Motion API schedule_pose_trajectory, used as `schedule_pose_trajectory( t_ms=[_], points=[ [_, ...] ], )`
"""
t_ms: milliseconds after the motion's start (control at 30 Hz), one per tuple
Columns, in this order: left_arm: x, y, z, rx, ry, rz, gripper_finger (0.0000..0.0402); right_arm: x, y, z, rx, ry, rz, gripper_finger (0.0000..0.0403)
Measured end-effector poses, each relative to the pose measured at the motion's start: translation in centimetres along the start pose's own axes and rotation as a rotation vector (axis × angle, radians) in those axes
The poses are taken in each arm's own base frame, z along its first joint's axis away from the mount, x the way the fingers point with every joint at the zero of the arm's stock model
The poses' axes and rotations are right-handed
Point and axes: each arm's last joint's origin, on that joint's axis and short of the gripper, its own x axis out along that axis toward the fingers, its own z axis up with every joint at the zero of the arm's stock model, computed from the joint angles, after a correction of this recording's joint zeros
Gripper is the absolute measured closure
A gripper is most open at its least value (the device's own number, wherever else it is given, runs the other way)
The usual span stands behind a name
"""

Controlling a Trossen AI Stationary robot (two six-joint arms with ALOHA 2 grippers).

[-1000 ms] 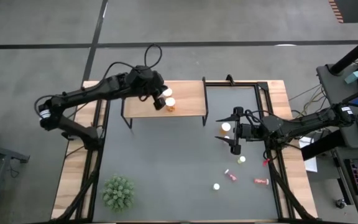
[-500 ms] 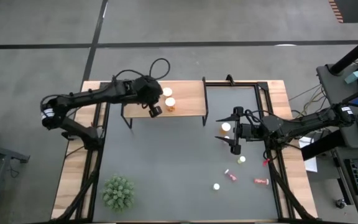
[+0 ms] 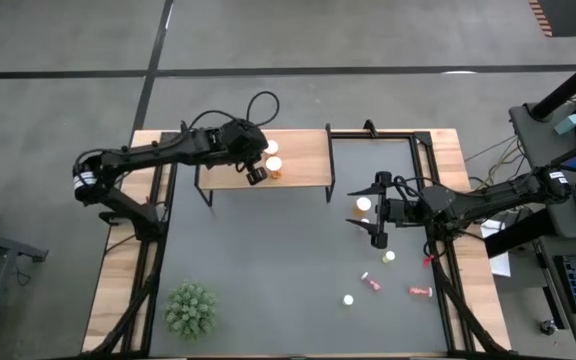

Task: Pick and place medicine bottles onto shelf by color
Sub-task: Put the bottom orange pill bottle on the shelf aligned with the orange pill bottle, then put the top pink pill bottle on the shelf

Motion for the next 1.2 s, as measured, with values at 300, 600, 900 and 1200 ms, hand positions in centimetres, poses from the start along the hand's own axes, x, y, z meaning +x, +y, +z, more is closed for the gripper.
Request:
schedule_pose_trajectory(
  t_ms=[300,600,900,1200],
  points=[
    [0.1,0.2,0.2,-0.01,-0.016,0.031,0.04,0.0,0.0,0.0,0.003,0.0,0.0,0.0113],
    [-4.6,-0.8,0.8,-0.051,-0.154,0.005,0.04,0.2,-0.2,0.4,0.109,0.019,0.002,0.0113],
    [-11.7,-8.7,0.4,0.084,-0.467,-0.288,0.04,1.0,-0.4,1.6,0.452,0.31,0.044,0.0113],
    [-14.2,-14.6,-2.8,0.321,-0.733,-0.452,0.04,2.1,0.4,3.8,0.772,0.716,0.021,0.0113]
  ],
)
